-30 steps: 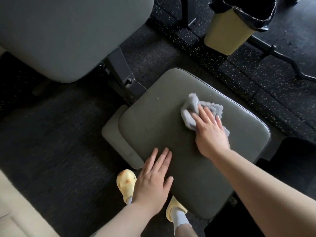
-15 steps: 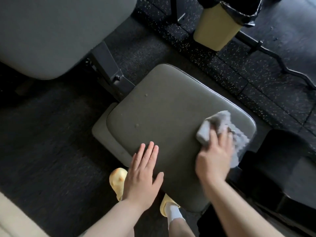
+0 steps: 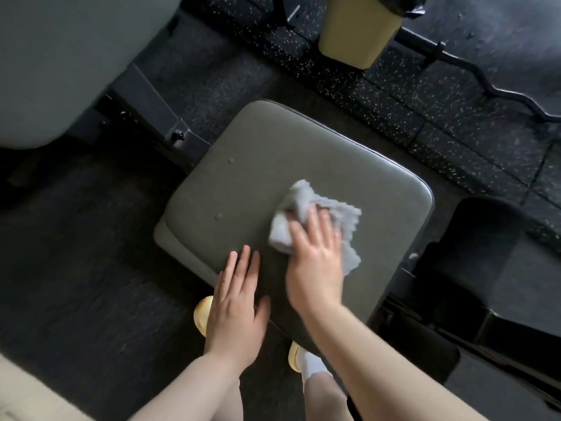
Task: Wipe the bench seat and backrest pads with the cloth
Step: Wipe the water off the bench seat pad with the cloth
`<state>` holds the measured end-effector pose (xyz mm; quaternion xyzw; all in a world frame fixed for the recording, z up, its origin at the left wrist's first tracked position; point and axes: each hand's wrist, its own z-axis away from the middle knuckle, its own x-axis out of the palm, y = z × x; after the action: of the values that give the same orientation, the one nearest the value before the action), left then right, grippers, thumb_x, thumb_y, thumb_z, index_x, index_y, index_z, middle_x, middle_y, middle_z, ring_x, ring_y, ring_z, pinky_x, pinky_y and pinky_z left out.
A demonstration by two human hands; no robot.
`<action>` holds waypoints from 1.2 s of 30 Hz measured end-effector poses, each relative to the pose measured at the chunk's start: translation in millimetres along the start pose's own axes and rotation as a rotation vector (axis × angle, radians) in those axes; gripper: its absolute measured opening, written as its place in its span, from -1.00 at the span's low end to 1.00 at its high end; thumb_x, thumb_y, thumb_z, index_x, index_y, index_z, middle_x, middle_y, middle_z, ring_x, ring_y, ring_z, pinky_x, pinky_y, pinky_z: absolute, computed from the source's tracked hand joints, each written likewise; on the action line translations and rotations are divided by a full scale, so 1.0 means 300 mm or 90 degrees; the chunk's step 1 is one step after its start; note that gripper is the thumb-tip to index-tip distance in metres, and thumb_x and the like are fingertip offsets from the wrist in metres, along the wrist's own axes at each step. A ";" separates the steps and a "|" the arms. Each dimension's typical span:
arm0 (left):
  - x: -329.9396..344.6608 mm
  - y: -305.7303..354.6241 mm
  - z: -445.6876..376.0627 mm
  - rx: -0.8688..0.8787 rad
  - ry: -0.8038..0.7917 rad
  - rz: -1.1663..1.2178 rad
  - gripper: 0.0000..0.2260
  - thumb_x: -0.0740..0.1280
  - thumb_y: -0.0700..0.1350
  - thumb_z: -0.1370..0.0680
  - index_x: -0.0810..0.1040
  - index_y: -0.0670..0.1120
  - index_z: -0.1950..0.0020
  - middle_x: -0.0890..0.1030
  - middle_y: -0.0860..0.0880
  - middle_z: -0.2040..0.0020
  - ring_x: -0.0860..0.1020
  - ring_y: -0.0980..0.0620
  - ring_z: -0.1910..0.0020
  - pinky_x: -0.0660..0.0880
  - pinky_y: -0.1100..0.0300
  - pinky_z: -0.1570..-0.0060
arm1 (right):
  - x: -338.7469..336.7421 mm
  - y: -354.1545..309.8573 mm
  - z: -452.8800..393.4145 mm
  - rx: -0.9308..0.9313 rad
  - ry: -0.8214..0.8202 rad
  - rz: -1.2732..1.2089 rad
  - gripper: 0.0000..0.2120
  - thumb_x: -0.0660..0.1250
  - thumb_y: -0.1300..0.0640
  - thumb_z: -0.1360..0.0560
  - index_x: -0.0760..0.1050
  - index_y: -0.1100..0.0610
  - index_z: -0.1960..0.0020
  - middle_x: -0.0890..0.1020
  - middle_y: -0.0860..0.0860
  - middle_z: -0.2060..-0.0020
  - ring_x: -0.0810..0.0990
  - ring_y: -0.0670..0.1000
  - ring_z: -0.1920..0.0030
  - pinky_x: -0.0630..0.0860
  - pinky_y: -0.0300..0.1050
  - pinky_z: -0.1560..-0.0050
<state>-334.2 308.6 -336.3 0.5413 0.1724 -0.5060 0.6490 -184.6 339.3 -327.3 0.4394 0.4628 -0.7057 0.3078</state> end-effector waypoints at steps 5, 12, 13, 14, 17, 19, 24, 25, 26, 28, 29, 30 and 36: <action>-0.020 -0.012 0.001 0.013 -0.001 0.033 -0.41 0.20 0.00 -0.55 0.10 0.00 -0.56 0.04 0.12 -0.56 -0.09 0.14 -0.55 -0.03 0.16 -0.48 | -0.138 0.081 0.103 -0.205 -0.306 -0.140 -0.51 0.11 0.22 -0.48 0.45 -0.10 -0.34 0.31 -0.12 -0.46 0.12 -0.09 -0.51 0.03 -0.08 -0.52; -0.029 0.030 -0.005 -0.030 -0.011 0.027 -0.39 0.04 0.02 -0.52 -0.01 0.06 -0.57 -0.14 0.22 -0.55 -0.26 0.26 -0.50 -0.26 0.33 -0.45 | -0.518 0.223 -0.125 0.117 -0.454 -0.343 -0.76 0.30 0.17 -0.30 0.56 0.03 0.04 0.64 0.07 0.16 0.59 -0.04 0.10 0.50 0.03 -0.06; -0.028 0.034 -0.004 -0.032 -0.010 0.027 -0.39 0.05 0.01 -0.52 -0.02 0.06 -0.57 -0.14 0.22 -0.55 -0.27 0.26 -0.50 -0.25 0.33 -0.45 | -0.500 0.243 -0.150 0.121 -0.395 -0.224 -0.74 0.32 0.20 -0.33 0.55 -0.04 0.02 0.66 -0.01 0.11 0.60 -0.01 0.02 0.51 0.04 -0.10; -0.027 0.034 -0.005 -0.033 -0.009 0.026 -0.40 0.08 0.00 -0.53 -0.01 0.06 -0.57 -0.13 0.21 -0.55 -0.26 0.25 -0.50 -0.23 0.31 -0.46 | -0.476 0.257 -0.163 0.113 -0.292 -0.091 -0.65 0.33 0.24 -0.36 0.53 -0.11 -0.06 0.65 -0.08 0.00 0.58 0.01 -0.10 0.49 -0.01 -0.15; -0.025 0.032 -0.003 -0.038 -0.006 0.019 -0.40 0.22 -0.11 -0.58 0.04 0.03 -0.57 -0.08 0.17 -0.56 -0.23 0.24 -0.52 -0.16 0.24 -0.48 | -0.402 0.230 -0.110 0.068 0.050 -0.038 -0.62 0.34 0.26 -0.43 0.53 0.02 -0.22 0.57 -0.03 -0.21 0.47 0.07 -0.27 0.37 -0.04 -0.26; -0.020 0.034 -0.001 -0.039 0.006 0.024 -0.40 0.26 -0.15 -0.57 0.09 0.01 -0.57 -0.03 0.15 -0.57 -0.19 0.22 -0.53 -0.11 0.20 -0.50 | -0.320 0.207 -0.019 0.038 0.070 0.007 -0.66 0.30 0.08 -0.47 0.54 0.06 -0.24 0.53 0.07 -0.30 0.42 0.16 -0.36 0.37 0.11 -0.32; -0.012 0.060 -0.012 -0.045 0.042 0.100 -0.46 0.12 -0.07 -0.54 0.18 0.04 -0.54 0.06 0.14 -0.56 -0.07 0.22 -0.53 -0.05 0.21 -0.50 | -0.107 0.141 0.130 0.082 -0.073 0.117 -0.47 0.06 -0.12 -0.56 0.23 -0.06 -0.51 0.17 0.03 -0.54 0.04 0.10 -0.55 0.12 0.20 -0.44; -0.012 0.064 -0.018 -0.056 0.048 0.117 -0.48 0.10 -0.06 -0.54 0.19 0.04 -0.53 0.07 0.15 -0.56 -0.07 0.23 -0.53 -0.03 0.19 -0.51 | -0.091 0.121 0.156 0.026 -0.090 0.128 -0.48 0.08 -0.10 -0.56 0.24 -0.07 -0.50 0.19 0.02 -0.53 0.06 0.10 -0.55 0.10 0.19 -0.45; -0.013 0.065 -0.023 -0.064 0.049 0.123 -0.49 0.08 -0.04 -0.55 0.20 0.04 -0.53 0.07 0.17 -0.55 -0.08 0.25 -0.52 -0.01 0.16 -0.51 | -0.077 0.112 0.193 -0.061 -0.120 0.143 -0.48 0.11 -0.09 -0.55 0.26 -0.07 -0.50 0.22 0.02 -0.52 0.08 0.10 -0.54 0.11 0.19 -0.46; -0.014 0.052 -0.024 -0.058 0.045 0.107 -0.51 0.02 0.01 -0.58 0.20 0.05 -0.53 0.07 0.19 -0.55 -0.09 0.26 -0.52 0.00 0.15 -0.52 | -0.090 0.144 0.261 -0.230 -0.179 0.163 -0.48 0.16 -0.09 -0.53 0.29 -0.09 -0.48 0.24 -0.02 -0.51 0.11 0.07 -0.54 0.15 0.19 -0.45; -0.016 0.041 -0.023 -0.044 0.038 0.094 -0.51 -0.01 0.05 -0.59 0.20 0.05 -0.53 0.06 0.19 -0.55 -0.09 0.26 -0.52 -0.01 0.17 -0.51 | -0.113 0.185 0.264 -0.275 -0.201 0.175 -0.48 0.16 -0.09 -0.52 0.30 -0.09 -0.47 0.26 -0.03 -0.51 0.13 0.05 -0.53 0.19 0.18 -0.42; -0.019 0.032 -0.022 -0.025 0.028 0.079 -0.50 -0.05 0.07 -0.59 0.18 0.06 -0.54 0.04 0.19 -0.56 -0.10 0.25 -0.52 -0.03 0.19 -0.51 | -0.134 0.228 0.244 -0.288 -0.202 0.182 -0.49 0.15 -0.10 -0.52 0.32 -0.09 -0.47 0.26 -0.04 -0.50 0.15 0.03 -0.53 0.23 0.17 -0.39; -0.023 0.013 -0.017 0.009 0.013 0.067 -0.48 -0.10 0.13 -0.60 0.14 0.04 -0.54 0.01 0.16 -0.56 -0.14 0.24 -0.53 -0.11 0.27 -0.48 | -0.038 0.027 -0.017 0.076 -0.083 0.106 -0.51 0.03 -0.09 -0.63 0.11 -0.10 -0.55 0.03 0.01 -0.57 -0.11 0.08 -0.56 -0.10 0.15 -0.48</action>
<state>-332.3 315.9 -330.6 0.5594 0.1466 -0.4665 0.6693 -171.3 341.3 -320.9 0.4470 0.3611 -0.7310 0.3680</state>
